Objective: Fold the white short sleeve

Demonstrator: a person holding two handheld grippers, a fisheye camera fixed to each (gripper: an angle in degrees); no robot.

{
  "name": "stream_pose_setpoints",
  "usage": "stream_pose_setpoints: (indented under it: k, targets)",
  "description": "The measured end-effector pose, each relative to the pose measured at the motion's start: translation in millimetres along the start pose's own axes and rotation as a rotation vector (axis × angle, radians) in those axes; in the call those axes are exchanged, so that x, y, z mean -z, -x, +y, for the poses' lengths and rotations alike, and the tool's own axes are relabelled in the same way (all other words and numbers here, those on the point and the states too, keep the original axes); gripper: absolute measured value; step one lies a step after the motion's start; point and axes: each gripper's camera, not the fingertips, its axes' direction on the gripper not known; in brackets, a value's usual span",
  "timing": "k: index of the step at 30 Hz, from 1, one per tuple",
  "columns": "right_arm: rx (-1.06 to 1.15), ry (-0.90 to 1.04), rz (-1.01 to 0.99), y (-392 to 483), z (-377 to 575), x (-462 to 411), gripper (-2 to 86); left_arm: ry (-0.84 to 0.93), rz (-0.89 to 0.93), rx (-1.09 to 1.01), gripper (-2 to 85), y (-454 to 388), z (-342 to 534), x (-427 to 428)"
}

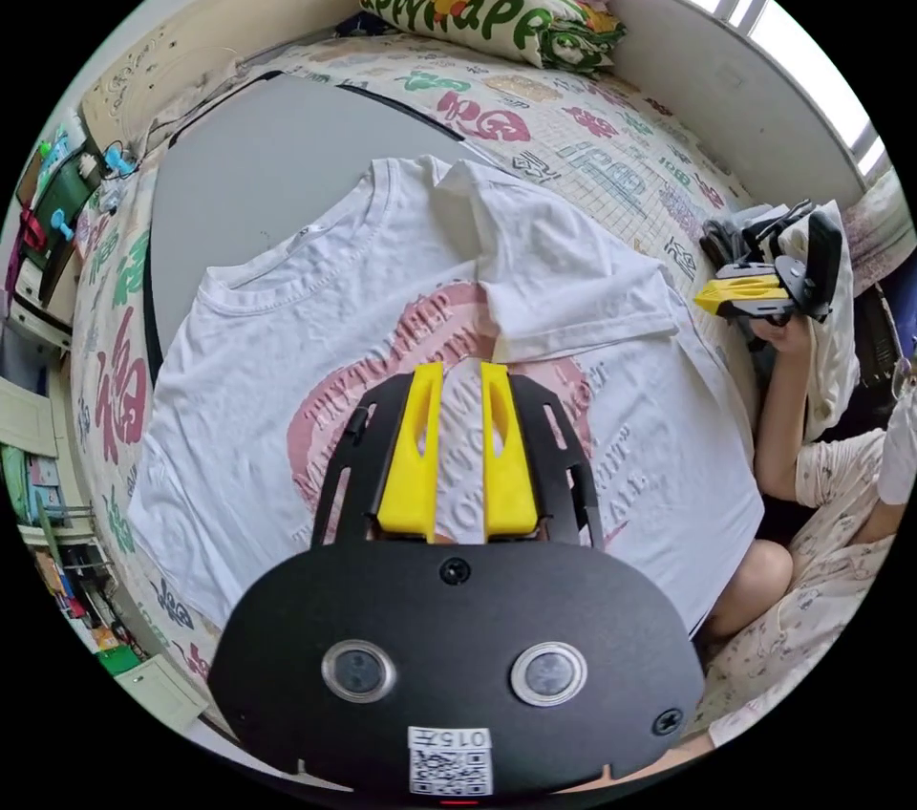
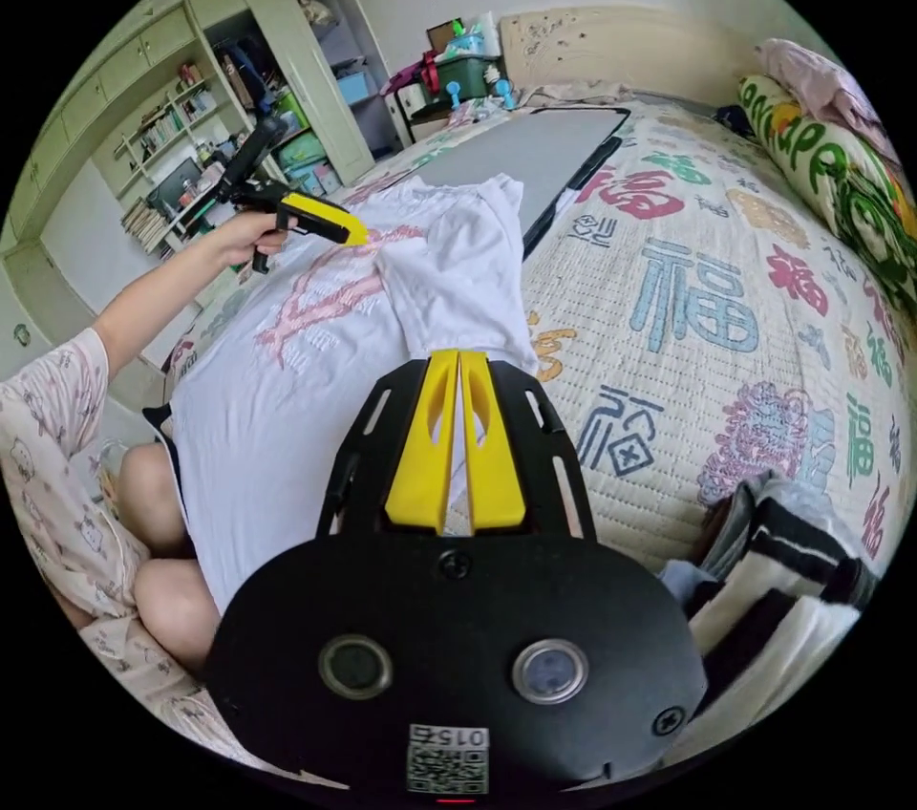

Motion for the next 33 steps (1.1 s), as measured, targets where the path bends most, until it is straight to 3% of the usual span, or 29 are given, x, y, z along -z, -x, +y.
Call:
stream_pose_setpoints:
  k: [4, 8, 12, 14, 16, 21, 26, 28, 33]
  targets:
    - [-0.145, 0.001, -0.046, -28, -17, -13, 1.9, -0.170, 0.132, 0.109, 9.4, 27, -21, -1]
    - [-0.261, -0.001, -0.141, -54, -24, -25, 7.3, -0.133, 0.249, 0.155, 13.1, 35, -65, -62]
    - [-0.288, -0.028, -0.131, -59, -25, -20, 6.1, -0.140, 0.277, 0.191, 11.3, 36, -108, -121]
    - [-0.314, -0.036, -0.114, -63, -21, -19, 3.9, -0.160, 0.262, 0.185, 8.0, 30, -122, -134]
    - [-0.320, -0.031, -0.089, -65, -18, -17, 2.0, -0.157, 0.105, 0.174, 5.6, 17, -137, -143]
    - [-0.216, -0.010, -0.011, -53, 0, -4, 1.0, -0.211, -0.036, 0.162, 6.7, 1, -140, -129]
    - [0.103, -0.025, -0.124, -7, 26, 5, 5.5, -0.154, 0.076, 0.103, 10.8, -4, -82, -120]
    - [0.165, 0.015, -0.064, 6, 35, -7, 6.7, -0.119, 0.181, 0.083, 12.4, -6, -35, -122]
    - [0.253, 0.078, -0.047, 12, 57, -42, 8.1, -0.125, 0.211, 0.103, 11.7, -5, 15, -137]
